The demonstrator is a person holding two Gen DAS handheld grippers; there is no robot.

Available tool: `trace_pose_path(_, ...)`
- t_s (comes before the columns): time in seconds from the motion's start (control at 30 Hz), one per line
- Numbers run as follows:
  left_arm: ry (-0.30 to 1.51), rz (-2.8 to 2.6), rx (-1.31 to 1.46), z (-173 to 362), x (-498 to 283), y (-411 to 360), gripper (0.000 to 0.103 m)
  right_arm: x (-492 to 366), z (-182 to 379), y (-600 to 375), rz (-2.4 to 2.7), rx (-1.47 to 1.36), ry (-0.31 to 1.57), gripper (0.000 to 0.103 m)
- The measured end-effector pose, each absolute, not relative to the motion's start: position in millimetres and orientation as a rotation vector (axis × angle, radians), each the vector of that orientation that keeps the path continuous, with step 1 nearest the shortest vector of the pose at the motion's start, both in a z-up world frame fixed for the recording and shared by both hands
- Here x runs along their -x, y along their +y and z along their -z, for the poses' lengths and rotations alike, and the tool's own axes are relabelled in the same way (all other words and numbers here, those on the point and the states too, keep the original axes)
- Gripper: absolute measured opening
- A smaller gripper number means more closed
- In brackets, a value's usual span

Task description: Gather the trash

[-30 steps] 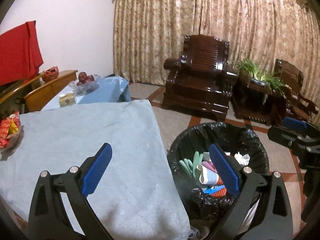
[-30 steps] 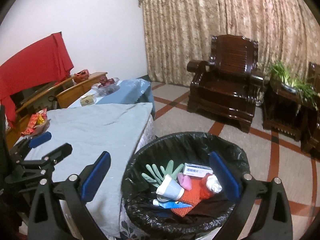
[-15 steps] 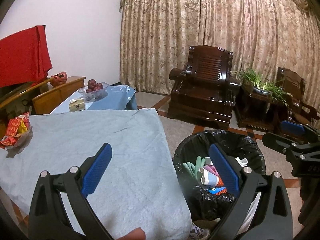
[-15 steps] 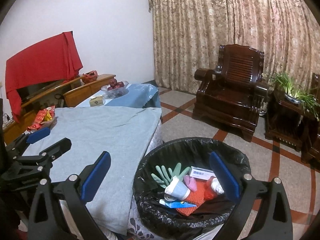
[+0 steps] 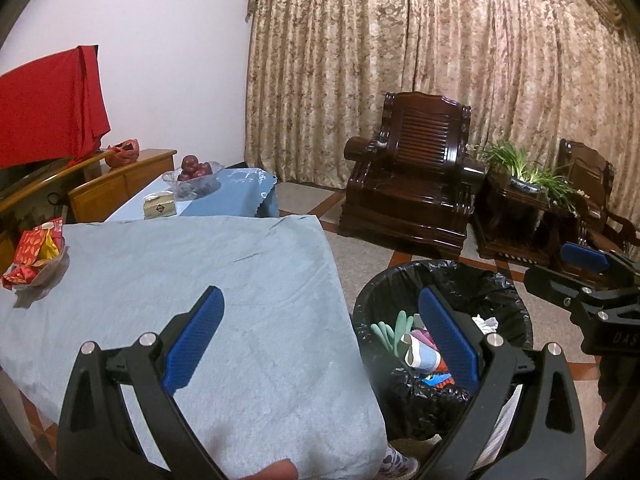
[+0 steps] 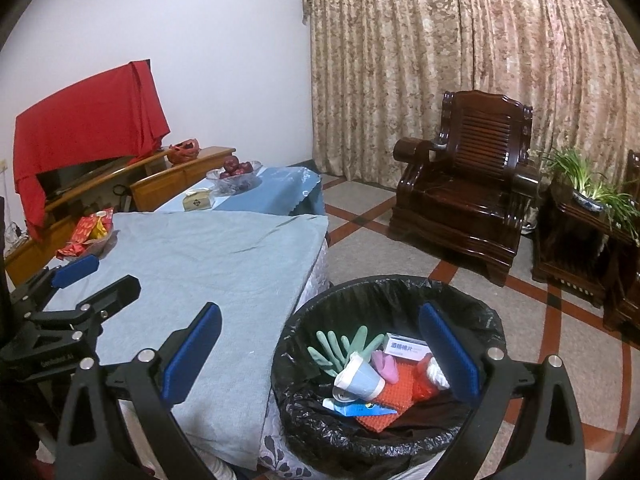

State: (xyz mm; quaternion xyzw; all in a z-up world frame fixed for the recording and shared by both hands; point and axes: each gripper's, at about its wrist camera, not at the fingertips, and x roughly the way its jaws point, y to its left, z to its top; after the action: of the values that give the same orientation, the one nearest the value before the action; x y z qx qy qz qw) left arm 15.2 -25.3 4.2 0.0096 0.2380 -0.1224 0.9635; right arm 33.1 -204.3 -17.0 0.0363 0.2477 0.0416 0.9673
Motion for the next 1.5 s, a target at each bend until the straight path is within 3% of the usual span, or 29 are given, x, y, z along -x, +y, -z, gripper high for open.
trace_pose_path(1.5,0.489,0.243,-0.028,-1.5,-14.6,-24.6,0.095,-37.1,22.5,-199.3,-0.093,-0.086,0.511,0.097)
